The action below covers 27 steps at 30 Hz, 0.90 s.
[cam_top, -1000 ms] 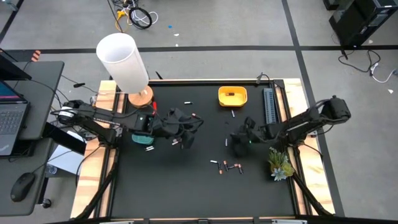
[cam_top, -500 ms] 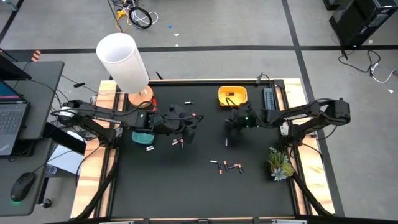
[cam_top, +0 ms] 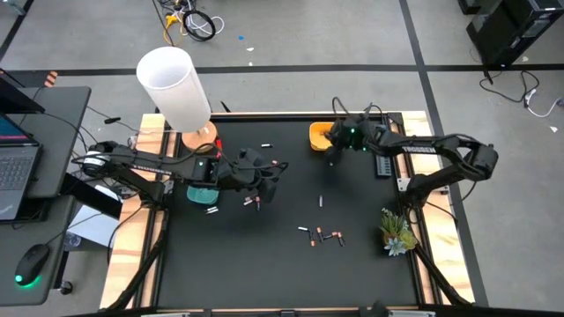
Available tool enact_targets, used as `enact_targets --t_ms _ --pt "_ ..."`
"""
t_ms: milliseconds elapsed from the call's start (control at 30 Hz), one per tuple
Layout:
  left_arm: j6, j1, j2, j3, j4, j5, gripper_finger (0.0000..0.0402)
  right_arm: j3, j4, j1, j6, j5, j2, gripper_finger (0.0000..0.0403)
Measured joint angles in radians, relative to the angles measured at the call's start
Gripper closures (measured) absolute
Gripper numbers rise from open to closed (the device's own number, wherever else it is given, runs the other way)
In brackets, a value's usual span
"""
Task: Sort batteries
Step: Put the black battery into the yellow bin
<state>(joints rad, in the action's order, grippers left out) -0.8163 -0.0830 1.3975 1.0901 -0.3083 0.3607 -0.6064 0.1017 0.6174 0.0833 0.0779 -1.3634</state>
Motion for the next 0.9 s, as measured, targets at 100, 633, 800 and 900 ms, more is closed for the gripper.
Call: enact_targets --t_ms 100,633,800,900 --pt "-0.003 0.000 0.000 0.000 0.000 0.000 0.0245 0.000 -0.005 0.048 0.017 0.000 -0.003 0.0293" --pt "-0.006 0.007 0.000 0.001 -0.063 -0.117 0.0245 -0.281 -0.362 -0.155 -0.111 -0.141 0.184 0.0238" --pt "0.016 -0.026 -0.010 0.001 -0.181 -0.143 0.0245 -0.283 -0.458 -0.346 -0.369 -0.016 0.225 0.0252" --pt "0.023 -0.078 -0.018 0.002 -0.174 -0.121 0.0245 -0.283 -0.488 -0.481 -0.507 0.055 0.234 0.0254"
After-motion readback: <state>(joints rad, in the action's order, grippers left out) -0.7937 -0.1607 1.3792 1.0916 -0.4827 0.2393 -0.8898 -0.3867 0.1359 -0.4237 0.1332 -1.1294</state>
